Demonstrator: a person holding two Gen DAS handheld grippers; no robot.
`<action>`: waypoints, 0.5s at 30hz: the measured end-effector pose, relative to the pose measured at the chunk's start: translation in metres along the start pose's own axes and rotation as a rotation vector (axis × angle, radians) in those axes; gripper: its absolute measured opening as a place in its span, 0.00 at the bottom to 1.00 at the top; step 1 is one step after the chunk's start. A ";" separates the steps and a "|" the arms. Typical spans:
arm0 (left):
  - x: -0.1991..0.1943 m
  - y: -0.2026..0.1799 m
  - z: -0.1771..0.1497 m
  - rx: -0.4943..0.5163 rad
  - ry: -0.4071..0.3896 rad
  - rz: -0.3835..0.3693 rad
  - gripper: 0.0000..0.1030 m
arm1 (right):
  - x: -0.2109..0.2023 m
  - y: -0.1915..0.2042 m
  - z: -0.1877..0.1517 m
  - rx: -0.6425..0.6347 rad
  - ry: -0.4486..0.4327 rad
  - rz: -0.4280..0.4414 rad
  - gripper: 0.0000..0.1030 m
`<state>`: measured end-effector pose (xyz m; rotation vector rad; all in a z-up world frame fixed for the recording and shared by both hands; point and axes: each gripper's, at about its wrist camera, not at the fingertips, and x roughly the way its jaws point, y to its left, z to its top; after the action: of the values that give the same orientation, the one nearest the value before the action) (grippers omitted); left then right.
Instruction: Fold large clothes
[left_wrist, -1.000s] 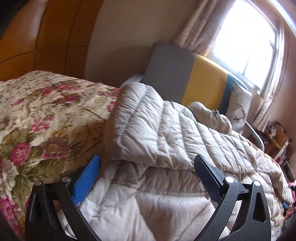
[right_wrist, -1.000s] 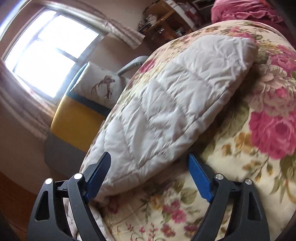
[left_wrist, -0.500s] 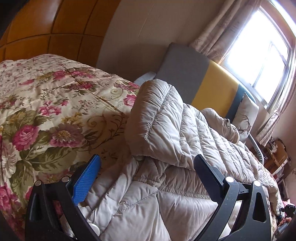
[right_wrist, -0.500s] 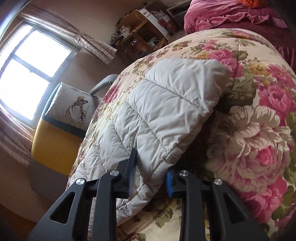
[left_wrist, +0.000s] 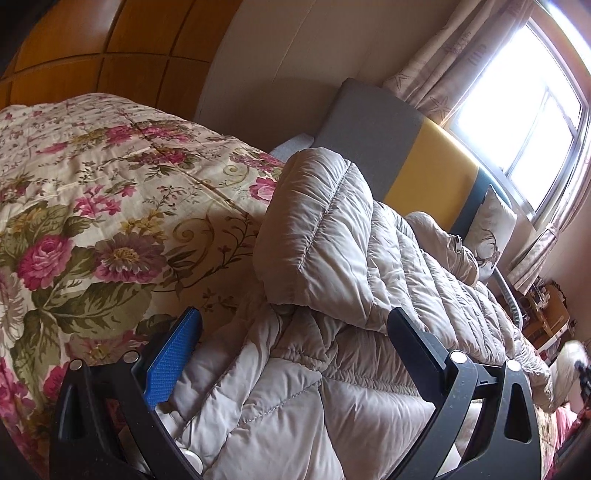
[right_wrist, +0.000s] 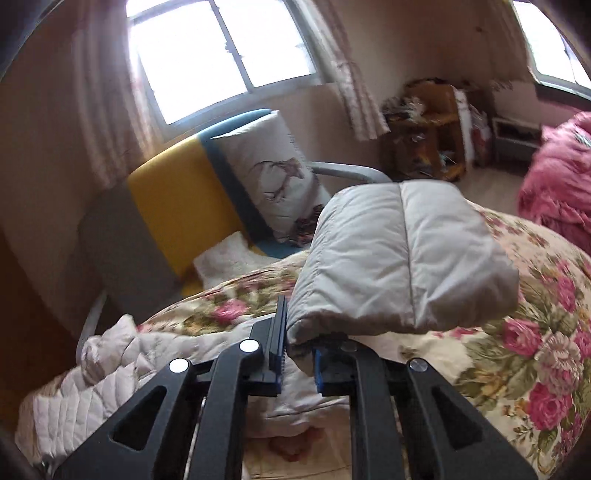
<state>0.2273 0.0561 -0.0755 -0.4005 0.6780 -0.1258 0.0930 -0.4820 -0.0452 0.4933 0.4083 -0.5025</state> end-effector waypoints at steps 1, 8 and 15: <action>0.000 0.000 0.000 -0.001 0.001 -0.001 0.96 | -0.001 0.023 -0.003 -0.069 -0.003 0.037 0.11; 0.002 0.002 0.000 -0.009 0.008 -0.004 0.96 | 0.003 0.181 -0.087 -0.648 0.037 0.239 0.11; 0.002 0.004 0.000 -0.020 0.015 -0.008 0.96 | 0.039 0.217 -0.187 -0.849 0.261 0.283 0.90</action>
<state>0.2289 0.0593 -0.0784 -0.4215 0.6930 -0.1297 0.1960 -0.2290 -0.1406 -0.2126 0.7384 0.0375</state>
